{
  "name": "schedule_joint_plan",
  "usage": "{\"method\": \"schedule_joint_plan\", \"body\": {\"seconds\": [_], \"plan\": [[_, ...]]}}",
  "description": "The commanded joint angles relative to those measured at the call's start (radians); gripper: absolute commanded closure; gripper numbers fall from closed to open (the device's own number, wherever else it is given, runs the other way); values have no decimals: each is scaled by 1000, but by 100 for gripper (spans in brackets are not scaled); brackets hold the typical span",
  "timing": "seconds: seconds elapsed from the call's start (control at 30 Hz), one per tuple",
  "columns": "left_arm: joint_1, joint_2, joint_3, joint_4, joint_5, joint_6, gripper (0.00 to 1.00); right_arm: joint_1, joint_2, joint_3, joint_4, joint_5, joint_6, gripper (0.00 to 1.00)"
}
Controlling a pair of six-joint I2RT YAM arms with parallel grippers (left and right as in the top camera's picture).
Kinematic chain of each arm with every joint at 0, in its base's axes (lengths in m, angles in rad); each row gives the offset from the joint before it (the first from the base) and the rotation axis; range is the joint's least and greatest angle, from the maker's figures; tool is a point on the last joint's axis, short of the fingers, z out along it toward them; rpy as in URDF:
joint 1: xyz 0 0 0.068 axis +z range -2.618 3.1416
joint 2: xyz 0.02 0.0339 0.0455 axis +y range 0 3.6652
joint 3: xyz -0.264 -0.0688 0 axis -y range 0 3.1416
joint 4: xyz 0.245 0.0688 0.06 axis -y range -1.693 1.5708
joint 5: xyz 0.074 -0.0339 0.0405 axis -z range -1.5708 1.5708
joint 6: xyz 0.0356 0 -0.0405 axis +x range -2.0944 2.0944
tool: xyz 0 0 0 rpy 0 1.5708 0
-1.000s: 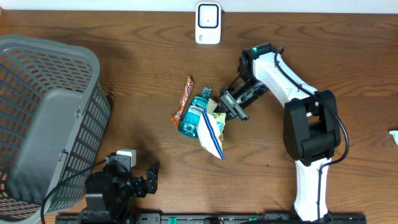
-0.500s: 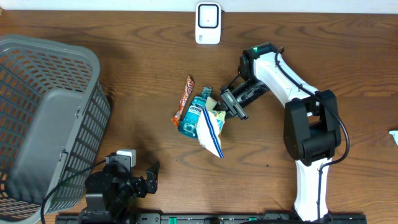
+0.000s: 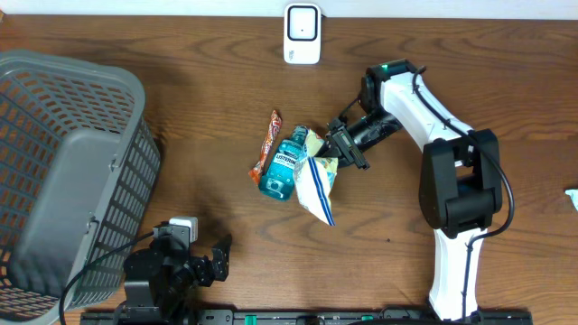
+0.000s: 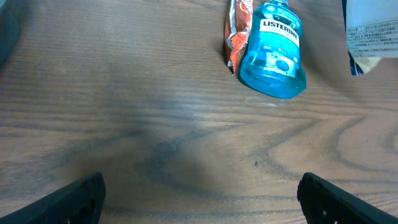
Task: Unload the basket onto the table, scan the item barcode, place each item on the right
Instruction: 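Lift the yellow packet off the table with the right gripper, then hold the yellow packet at the white scanner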
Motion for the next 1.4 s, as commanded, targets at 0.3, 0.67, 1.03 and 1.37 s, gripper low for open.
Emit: {"method": "schedule_joint_plan", "body": {"seconds": [0.3,0.67,1.03,1.37], "plan": [[3,-1,-10,-48,13,-8,2,-93,-2,81,253,186,-86,98],[3,-1,-10,-48,13,-8,2,-77,-2,158,770,477,215,99],[3,-1,-10,-48,13,-8,2,-31,3,159,1395,770,304,98],[3,-1,-10,-48,13,-8,2,50,111,212,1779,1078,313,99]]}}
